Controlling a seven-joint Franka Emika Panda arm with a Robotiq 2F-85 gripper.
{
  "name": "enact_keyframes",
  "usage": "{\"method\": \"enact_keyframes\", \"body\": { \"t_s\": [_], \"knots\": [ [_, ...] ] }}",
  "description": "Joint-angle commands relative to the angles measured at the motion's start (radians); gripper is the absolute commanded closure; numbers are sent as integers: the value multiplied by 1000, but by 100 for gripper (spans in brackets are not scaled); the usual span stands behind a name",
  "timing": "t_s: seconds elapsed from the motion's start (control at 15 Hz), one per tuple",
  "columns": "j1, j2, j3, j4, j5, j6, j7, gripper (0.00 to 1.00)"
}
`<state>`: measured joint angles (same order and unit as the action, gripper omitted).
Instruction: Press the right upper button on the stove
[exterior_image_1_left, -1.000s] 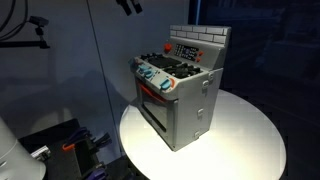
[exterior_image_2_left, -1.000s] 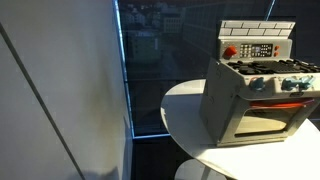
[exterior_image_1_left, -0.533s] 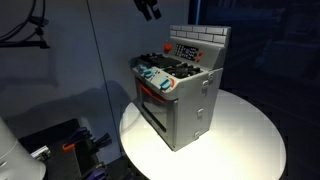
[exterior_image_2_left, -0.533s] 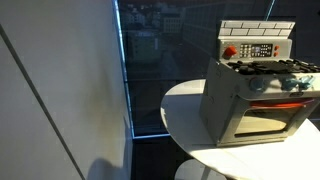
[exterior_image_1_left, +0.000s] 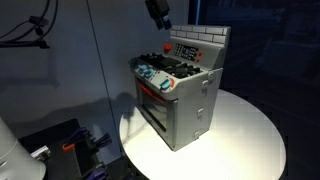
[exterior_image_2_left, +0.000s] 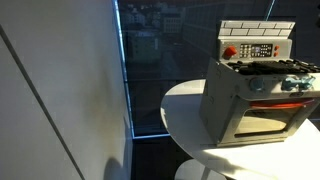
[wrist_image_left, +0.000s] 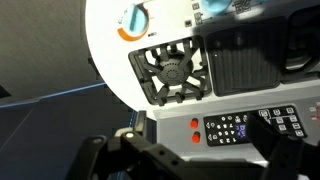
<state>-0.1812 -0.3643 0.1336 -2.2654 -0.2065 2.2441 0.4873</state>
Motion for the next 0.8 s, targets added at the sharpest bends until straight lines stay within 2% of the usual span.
{"method": "enact_keyframes", "body": {
  "t_s": [0.0, 0.73],
  "knots": [
    [21, 6, -22, 2, -8, -3, 5, 0],
    [23, 15, -26, 16, -6, -6, 15, 0]
  ]
}}
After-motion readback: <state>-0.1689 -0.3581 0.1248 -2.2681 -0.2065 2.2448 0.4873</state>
